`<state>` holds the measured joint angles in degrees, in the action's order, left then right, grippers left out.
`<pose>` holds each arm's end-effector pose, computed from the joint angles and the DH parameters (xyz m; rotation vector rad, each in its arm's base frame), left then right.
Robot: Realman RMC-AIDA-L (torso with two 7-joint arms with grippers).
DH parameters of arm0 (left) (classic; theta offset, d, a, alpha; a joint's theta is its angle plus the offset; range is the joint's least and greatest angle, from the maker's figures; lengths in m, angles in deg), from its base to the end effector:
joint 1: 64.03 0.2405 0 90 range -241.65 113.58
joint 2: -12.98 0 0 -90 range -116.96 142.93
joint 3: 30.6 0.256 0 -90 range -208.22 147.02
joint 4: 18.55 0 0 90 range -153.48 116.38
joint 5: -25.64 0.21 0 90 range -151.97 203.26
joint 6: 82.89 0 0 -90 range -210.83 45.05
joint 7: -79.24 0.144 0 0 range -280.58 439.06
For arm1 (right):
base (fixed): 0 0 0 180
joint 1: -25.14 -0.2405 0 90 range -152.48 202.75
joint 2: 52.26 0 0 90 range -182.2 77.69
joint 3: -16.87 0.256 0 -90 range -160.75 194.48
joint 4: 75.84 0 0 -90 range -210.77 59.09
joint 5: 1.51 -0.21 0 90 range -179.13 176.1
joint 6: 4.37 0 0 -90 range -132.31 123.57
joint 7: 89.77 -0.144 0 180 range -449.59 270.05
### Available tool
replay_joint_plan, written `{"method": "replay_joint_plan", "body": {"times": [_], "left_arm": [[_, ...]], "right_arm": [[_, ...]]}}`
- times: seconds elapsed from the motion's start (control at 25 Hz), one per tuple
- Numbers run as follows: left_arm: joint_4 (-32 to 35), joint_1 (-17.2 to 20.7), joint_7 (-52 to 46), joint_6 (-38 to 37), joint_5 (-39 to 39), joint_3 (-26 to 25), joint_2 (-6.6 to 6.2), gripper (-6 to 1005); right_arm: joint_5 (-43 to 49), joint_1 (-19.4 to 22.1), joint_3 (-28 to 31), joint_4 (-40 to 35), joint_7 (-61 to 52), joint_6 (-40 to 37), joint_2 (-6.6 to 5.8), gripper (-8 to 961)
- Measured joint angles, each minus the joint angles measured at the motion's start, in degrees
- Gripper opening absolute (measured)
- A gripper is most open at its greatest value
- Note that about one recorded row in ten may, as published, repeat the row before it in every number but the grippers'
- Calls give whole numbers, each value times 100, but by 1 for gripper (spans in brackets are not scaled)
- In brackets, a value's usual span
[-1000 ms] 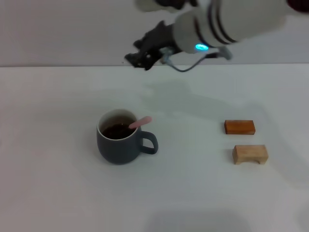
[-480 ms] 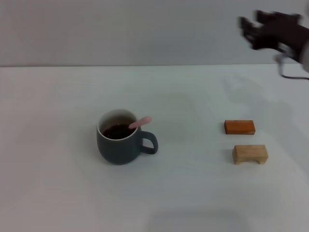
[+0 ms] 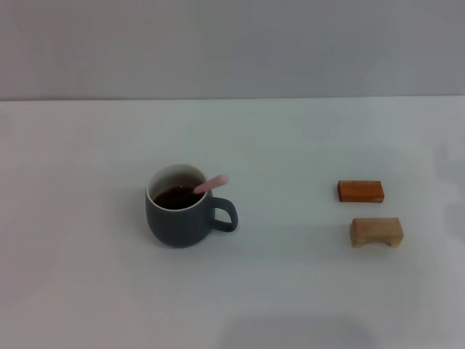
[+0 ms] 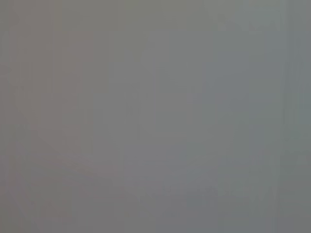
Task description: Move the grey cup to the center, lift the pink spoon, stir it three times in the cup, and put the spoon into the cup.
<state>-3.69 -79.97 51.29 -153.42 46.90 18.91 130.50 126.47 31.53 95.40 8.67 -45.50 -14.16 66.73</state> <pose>-0.3929 0.2945 0.0973 -1.2123 -0.5905 -0.8049 0.2530 0.3224 0.0627 -1.5394 0.5687 0.4346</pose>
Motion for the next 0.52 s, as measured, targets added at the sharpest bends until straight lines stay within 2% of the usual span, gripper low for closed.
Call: {"method": "replay_joint_plan", "body": {"times": [0.04,0.08,0.12,0.16,0.2,0.24,0.32,0.36,0.4,0.44,0.52], "left_arm": [[0,0,0,0,0,0,0,17],[0,0,0,0,0,0,0,17],[0,0,0,0,0,0,0,17],[0,-4,1,19,1,-64,0,17],[0,-4,1,19,1,-64,0,17],[0,-4,1,19,1,-64,0,17],[-9,-107,66,114,1,-274,5,17],[-2,-138,88,135,1,-293,3,17],[-2,-138,88,135,1,-293,3,17],[0,-155,112,143,1,-298,3,17],[0,-185,179,165,1,-300,3,17]], "right_arm": [[0,58,-93,-283,-39,-542,0,358],[0,58,-93,-283,-39,-542,0,358],[5,55,-166,-469,-107,-866,-7,358],[95,-28,-306,-904,-401,-1503,-34,358],[95,-28,-306,-904,-401,-1503,-34,358],[436,-182,-372,-1414,-1013,-2076,-62,358],[692,-261,-376,-1662,-1432,-2326,-78,358],[1320,-419,-353,-2142,-2480,-2763,-136,358],[1320,-419,-353,-2142,-2480,-2763,-136,358],[1889,-572,-301,-2602,-3460,-3114,-195,358],[2067,-630,-245,-2759,-3796,-3207,-200,358]]}}
